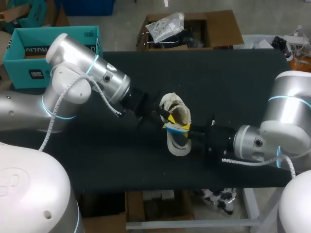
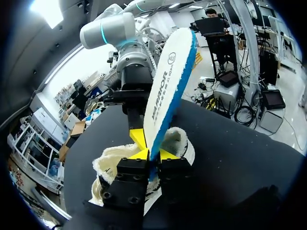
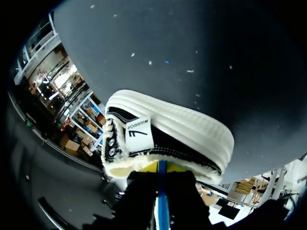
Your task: Open the shoe tongue, take the insole out of the shoe, put the insole back into the shoe, and pack the shoe into the shoebox
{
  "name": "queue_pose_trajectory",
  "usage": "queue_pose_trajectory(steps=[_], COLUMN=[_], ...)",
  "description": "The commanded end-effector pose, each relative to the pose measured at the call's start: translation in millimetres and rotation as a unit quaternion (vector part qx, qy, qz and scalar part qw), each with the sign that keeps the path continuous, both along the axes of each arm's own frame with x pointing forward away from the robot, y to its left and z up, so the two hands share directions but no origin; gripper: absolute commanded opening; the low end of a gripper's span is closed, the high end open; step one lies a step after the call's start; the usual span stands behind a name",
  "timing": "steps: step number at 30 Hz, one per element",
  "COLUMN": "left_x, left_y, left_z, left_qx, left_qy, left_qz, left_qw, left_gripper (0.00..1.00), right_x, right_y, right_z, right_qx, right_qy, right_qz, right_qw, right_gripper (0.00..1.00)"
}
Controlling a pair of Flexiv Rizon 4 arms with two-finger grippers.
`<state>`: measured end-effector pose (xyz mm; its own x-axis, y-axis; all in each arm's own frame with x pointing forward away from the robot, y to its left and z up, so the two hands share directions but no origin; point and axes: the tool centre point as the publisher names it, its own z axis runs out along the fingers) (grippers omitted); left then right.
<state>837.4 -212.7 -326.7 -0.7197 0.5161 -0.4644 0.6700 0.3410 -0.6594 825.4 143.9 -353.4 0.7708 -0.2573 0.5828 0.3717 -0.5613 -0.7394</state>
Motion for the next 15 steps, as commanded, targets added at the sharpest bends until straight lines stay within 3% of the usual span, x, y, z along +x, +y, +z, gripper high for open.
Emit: queue_pose_trajectory(steps=[1,2,3,4,5,6,7,8,10,15], left_x=[-4.8,-5.8,-6.4,-6.5,-6.5,-6.8,-7.4,-8.0,-8.6,-10.3], left_y=[-2,-3,-3,-3,-3,-2,-2,-1,-1,-1], left_z=[-0.1,-1.1,-1.6,-1.7,-1.8,-2.0,-2.0,-1.9,-1.4,-0.8], left_qx=[0.009,0.010,0.011,0.011,0.012,0.012,0.011,0.011,0.010,0.008], left_qy=[-0.005,-0.007,-0.008,-0.009,-0.010,-0.010,-0.011,-0.013,-0.013,-0.019], left_qz=[0.003,0.003,0.004,0.005,0.005,0.005,0.006,0.007,0.008,0.015], left_qw=[1.000,1.000,1.000,1.000,1.000,1.000,1.000,1.000,1.000,1.000], left_gripper=[0.00,0.00,0.00,0.00,0.00,0.00,0.00,0.00,0.00,0.00], right_x=[1.8,2.2,2.3,0.9,-1.4,-3.7,-8.2,-11.2,-16.3,-22.4], right_y=[-2,-2,-2,-2,-1,-1,1,1,4,6], right_z=[-4,-4,-3,-1,1,3,8,11,16,22], right_qx=[0.005,0.005,0.005,0.005,0.003,0.000,-0.008,-0.016,-0.031,-0.040], right_qy=[-0.005,-0.005,-0.005,-0.006,-0.007,-0.008,-0.012,-0.012,-0.011,-0.015], right_qz=[0.000,0.001,0.002,0.002,0.002,0.001,-0.002,-0.006,-0.008,-0.008], right_qw=[1.000,1.000,1.000,1.000,1.000,1.000,1.000,1.000,0.999,0.999], right_gripper=[0.00,0.00,0.06,0.27,0.40,0.62,0.68,0.65,0.47,0.22])
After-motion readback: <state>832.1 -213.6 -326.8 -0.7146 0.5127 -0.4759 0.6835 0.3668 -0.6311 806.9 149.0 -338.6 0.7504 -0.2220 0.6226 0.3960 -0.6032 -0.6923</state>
